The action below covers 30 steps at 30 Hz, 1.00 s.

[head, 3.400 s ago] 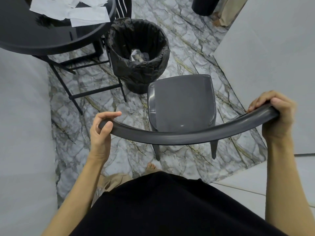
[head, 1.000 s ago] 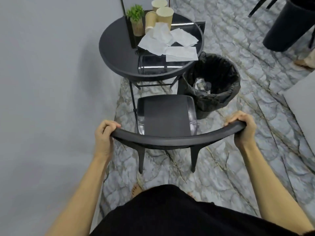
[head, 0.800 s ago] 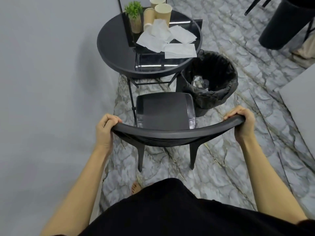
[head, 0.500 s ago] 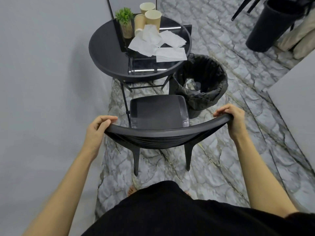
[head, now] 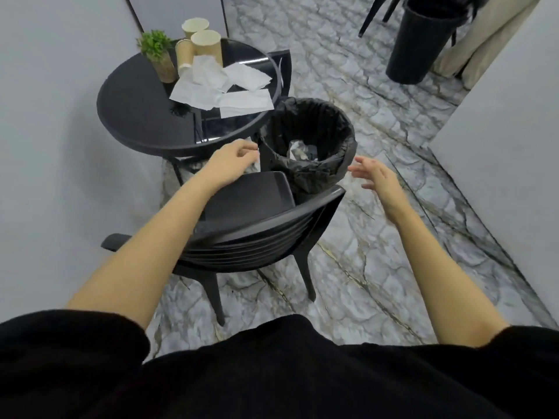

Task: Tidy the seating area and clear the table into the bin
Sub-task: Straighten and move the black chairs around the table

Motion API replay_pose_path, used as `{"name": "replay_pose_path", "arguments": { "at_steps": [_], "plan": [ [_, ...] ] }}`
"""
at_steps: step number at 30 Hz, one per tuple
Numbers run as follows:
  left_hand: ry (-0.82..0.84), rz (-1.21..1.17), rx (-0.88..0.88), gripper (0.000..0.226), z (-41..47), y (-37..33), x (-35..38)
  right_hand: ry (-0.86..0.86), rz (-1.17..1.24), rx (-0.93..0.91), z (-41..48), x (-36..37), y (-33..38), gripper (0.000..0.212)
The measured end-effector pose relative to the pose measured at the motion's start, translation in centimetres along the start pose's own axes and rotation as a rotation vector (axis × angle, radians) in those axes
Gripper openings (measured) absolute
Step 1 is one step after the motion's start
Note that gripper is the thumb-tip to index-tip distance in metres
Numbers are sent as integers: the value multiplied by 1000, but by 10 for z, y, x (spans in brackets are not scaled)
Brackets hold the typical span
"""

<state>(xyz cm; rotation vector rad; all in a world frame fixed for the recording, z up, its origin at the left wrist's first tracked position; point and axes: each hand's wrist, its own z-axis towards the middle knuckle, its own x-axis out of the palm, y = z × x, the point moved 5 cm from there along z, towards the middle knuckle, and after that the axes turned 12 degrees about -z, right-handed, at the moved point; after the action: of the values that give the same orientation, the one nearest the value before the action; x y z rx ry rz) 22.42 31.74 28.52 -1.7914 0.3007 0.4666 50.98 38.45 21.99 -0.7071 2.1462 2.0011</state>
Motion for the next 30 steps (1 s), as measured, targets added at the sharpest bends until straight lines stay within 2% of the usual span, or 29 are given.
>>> {"name": "replay_pose_path", "arguments": {
  "at_steps": [6, 9, 13, 22, 29, 30],
  "plan": [
    [302, 402, 143, 49, 53, -57, 140, -49, -238, 117, 1, -55, -41, 41],
    [431, 591, 232, 52, 75, -75, 201, 34, -390, 190, -3, -79, -72, 49],
    [569, 799, 233, 56, 102, -78, 260, 180, -544, 283, 0, -106, -106, 61],
    [665, 848, 175, 60, 186, -84, 326, 236, -602, 362, 76, -170, -142, 67],
    [686, 830, 134, 61, 303, -115, 361, 313, -645, 382, 202, -207, -148, 67],
    [668, 815, 105, 61, 355, -128, 366, 341, -660, 378, 258, -222, -151, 67]
  ]
}}
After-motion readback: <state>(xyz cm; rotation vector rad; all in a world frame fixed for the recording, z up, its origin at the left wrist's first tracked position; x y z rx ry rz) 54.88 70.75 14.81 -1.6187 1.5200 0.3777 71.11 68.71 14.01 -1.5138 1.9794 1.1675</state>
